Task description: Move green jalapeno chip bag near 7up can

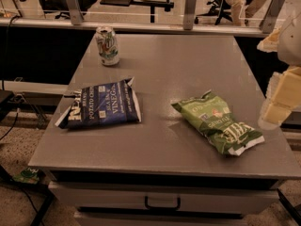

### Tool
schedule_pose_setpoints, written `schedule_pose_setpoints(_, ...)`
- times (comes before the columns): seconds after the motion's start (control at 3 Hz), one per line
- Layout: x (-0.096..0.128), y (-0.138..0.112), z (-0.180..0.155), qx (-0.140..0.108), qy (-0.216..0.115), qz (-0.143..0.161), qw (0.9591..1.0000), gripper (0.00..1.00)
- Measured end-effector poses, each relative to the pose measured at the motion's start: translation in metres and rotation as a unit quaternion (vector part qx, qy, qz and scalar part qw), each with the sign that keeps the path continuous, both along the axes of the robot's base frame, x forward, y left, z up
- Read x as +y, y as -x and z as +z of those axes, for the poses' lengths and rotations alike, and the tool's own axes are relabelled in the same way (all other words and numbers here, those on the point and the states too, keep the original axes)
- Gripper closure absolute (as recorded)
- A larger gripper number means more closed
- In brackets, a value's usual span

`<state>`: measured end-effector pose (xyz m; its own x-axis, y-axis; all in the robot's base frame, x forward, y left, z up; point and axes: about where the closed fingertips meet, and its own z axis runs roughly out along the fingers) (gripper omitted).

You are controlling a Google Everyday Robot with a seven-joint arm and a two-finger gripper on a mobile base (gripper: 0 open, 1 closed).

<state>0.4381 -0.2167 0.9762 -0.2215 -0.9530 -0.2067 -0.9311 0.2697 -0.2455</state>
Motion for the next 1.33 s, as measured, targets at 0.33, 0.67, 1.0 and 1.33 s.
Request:
schedule_pose_setpoints(0.33, 0.0, 0.0, 0.0, 0.0, 0.0, 0.0, 1.0, 0.0)
schedule_pose_setpoints(0.67, 0.008, -0.003, -0.013, 0.016, -0.014, -0.024, 0.9995, 0.0)
schedule_pose_setpoints(1.0, 0.013, -0.005, -0.034, 0.039, -0.018, -0.056, 0.9975, 0.0)
schedule_pose_setpoints(1.33, 0.016, -0.006, -0.068, 0.07, -0.023, -0.097, 0.9925, 0.0)
